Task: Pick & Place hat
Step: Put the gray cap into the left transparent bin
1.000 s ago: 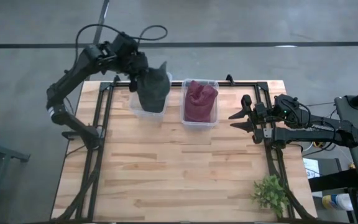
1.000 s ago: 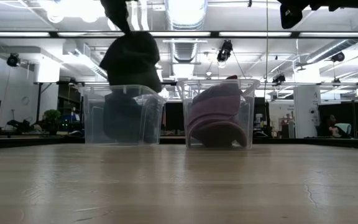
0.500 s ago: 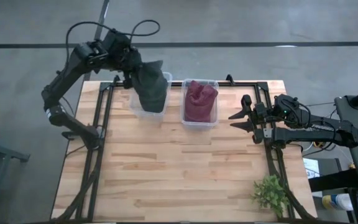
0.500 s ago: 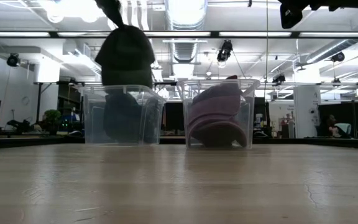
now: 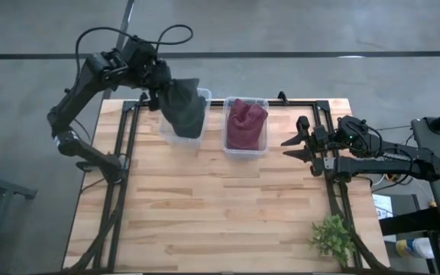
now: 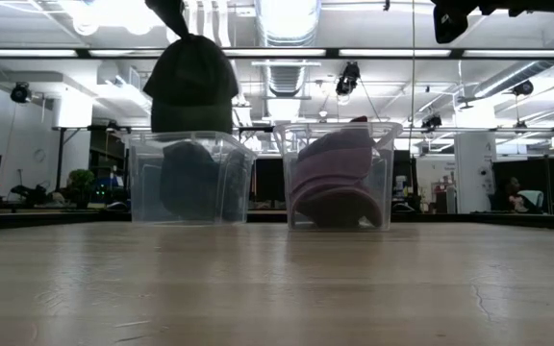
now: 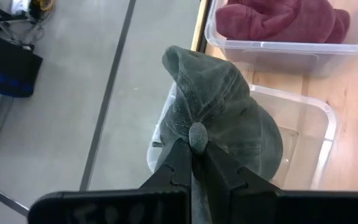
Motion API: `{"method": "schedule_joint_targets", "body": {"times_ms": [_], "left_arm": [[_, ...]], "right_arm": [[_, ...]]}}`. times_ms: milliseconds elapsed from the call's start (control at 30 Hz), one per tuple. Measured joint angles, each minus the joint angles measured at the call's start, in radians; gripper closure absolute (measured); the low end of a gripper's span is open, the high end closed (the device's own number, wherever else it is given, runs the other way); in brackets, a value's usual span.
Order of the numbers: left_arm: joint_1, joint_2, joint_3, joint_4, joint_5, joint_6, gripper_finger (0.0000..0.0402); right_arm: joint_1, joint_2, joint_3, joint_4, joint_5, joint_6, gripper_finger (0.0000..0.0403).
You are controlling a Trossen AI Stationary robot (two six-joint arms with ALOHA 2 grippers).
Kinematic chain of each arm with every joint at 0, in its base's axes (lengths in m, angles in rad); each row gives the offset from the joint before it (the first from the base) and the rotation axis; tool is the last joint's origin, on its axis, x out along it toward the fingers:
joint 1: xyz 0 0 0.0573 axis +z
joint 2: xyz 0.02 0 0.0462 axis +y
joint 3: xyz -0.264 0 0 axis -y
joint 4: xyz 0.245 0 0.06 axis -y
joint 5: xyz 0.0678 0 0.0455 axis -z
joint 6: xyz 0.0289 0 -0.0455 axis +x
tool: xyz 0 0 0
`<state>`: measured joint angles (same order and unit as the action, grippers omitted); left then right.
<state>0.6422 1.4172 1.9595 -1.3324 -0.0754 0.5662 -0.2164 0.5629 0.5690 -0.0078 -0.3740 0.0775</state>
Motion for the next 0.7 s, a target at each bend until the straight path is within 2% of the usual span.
{"method": "schedule_joint_targets", "body": {"times_ms": [333,700], "left_arm": [[0.0,0.005,-0.101,0.022,0.052,-0.01,0.0386],[0.0,0.005,-0.343,0.206,0.11,-0.016,0.0386]], "right_arm": [[0.0,0.0,0.0,0.0,0.0,0.0,0.0282],[0.0,0.0,0.0,-0.001,0.0,0.004,0.0276]]}}
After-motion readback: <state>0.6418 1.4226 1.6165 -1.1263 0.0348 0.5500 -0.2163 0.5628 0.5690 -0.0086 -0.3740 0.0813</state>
